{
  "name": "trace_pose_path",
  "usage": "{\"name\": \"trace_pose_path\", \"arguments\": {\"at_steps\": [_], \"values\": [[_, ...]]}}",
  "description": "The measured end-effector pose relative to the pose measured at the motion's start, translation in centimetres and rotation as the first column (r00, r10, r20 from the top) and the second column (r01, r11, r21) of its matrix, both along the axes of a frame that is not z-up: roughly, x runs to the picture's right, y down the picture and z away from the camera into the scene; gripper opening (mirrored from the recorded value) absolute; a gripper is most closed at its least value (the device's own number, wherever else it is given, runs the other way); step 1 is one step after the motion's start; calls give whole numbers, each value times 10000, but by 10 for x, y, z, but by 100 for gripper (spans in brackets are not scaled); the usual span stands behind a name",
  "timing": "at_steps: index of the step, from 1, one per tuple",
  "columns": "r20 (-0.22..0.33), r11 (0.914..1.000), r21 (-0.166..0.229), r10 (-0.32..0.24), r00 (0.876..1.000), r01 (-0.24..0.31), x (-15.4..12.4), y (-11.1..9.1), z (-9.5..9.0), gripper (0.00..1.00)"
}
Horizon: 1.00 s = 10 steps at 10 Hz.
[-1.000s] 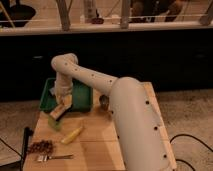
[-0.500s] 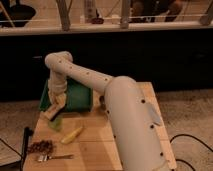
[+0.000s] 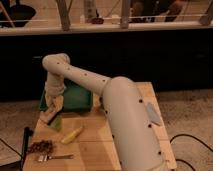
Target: Place eraser in plastic cup
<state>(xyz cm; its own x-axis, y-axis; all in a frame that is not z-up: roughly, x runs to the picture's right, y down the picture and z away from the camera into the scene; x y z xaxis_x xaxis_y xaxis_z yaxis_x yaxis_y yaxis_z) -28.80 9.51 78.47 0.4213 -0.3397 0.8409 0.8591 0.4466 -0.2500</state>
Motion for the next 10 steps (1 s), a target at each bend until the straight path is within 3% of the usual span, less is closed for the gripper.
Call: {"name": "trace_pose_path", "arguments": {"at_steps": [8, 10], "values": [[123, 9991, -337, -241, 9996, 245, -10, 20, -16, 3], [-50, 9988, -444, -210, 9998, 208, -7, 22, -19, 13]]}}
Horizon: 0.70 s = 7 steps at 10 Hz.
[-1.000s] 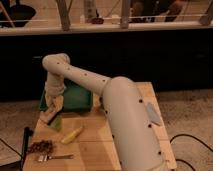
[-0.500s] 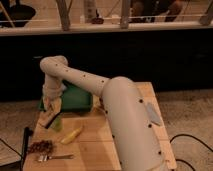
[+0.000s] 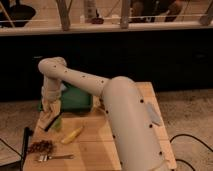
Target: Place eraser in plastic cup
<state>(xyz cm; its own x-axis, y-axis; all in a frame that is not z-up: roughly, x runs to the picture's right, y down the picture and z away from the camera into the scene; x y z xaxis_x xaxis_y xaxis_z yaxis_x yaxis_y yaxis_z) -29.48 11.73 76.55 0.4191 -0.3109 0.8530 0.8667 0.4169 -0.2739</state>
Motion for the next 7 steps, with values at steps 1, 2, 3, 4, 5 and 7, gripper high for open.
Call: {"name": "trace_pose_path", "arguments": {"at_steps": [1, 2, 3, 4, 5, 7], "values": [[-93, 10000, -31, 41, 9999, -41, 2, 0, -1, 24], [-157, 9999, -50, 125, 9998, -126, 2, 1, -1, 35], [-212, 9998, -58, 190, 9996, -191, 3, 0, -1, 44], [-257, 9997, -71, 241, 9994, -243, 4, 0, -1, 52], [-291, 9996, -83, 276, 9992, -279, 5, 0, -1, 64], [-340, 9995, -112, 297, 9990, -301, 5, 0, -2, 79]]}}
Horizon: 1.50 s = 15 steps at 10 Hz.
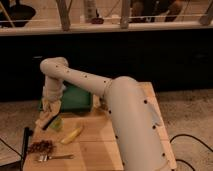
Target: Place eraser in plastic cup
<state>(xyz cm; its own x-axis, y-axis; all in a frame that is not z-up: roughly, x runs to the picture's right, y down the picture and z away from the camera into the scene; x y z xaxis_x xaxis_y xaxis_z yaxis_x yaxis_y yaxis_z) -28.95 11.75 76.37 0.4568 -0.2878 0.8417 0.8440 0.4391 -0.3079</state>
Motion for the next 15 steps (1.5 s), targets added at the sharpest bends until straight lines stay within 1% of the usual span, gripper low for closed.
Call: {"name": "trace_pose_path", "arguments": {"at_steps": [9, 15], "values": [[39, 9999, -151, -46, 10000, 47, 5, 2, 1, 80], [129, 10000, -53, 5, 9999, -4, 9, -1, 0, 80]]}}
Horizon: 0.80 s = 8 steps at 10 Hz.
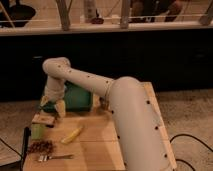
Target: Place eraser in plastic cup
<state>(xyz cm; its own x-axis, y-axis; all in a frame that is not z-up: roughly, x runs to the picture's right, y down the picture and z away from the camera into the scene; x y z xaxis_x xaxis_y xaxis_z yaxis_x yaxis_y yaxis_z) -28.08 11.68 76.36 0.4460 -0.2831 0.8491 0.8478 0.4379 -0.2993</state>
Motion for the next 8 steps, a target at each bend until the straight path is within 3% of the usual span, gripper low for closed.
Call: {"name": "trace_pose_path", "arguments": {"at_steps": [8], "values": [[50, 10000, -18, -30, 10000, 30, 2, -2, 1, 80]]}}
